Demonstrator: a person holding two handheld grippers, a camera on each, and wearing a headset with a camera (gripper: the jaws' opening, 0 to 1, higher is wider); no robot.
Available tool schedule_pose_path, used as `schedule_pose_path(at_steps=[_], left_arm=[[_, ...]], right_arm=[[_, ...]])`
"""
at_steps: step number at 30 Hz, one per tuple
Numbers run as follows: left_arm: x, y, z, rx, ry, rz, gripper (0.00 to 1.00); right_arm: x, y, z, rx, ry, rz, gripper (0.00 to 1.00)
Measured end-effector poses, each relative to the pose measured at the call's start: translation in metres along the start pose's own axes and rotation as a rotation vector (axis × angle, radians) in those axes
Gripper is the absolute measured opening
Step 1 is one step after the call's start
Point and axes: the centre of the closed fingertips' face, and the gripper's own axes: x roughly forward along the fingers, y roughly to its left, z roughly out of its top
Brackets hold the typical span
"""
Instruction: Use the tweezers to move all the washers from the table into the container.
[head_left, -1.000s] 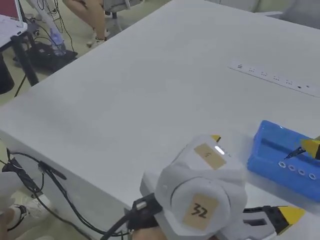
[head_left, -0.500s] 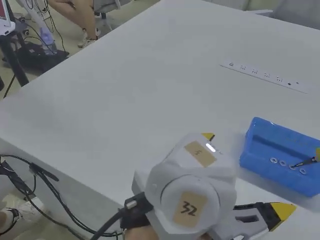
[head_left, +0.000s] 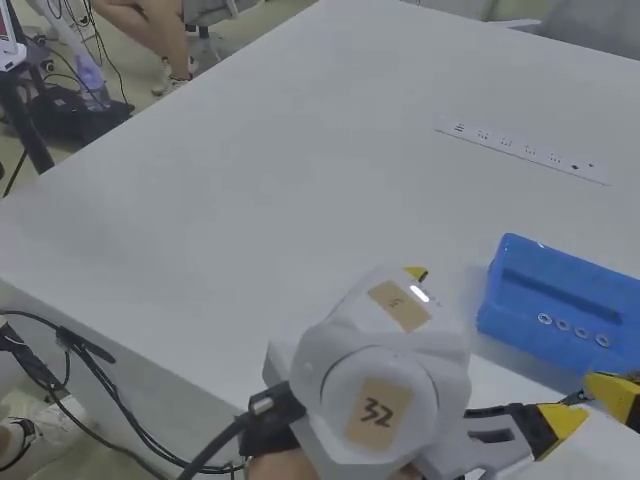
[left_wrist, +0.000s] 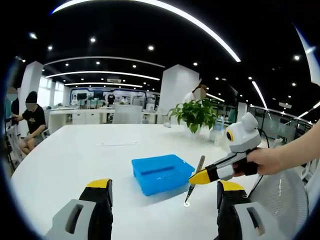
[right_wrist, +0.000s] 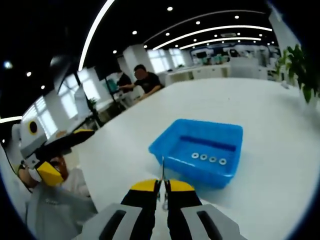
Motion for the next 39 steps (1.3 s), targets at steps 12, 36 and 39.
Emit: schedule_pose_path(at_steps=[12,36,39], left_arm=[[0.000,-0.001,-0.002,0.001,0.010,0.000,0.87],[-0.002,-0.001,-0.002,0.005,0.014,-0.002,0.86],[-0.001,-0.001,-0.002,0.005,0.015,0.000,0.86]], right_arm=[[0.002,0.004,-0.008,-0.034,0.035,0.006,0.04],[0.004,0.015,-0.016,-0.290,0.123,0.008,0.02],[0.003,0.014,-0.009,-0.253,0.091,-0.005,0.02]])
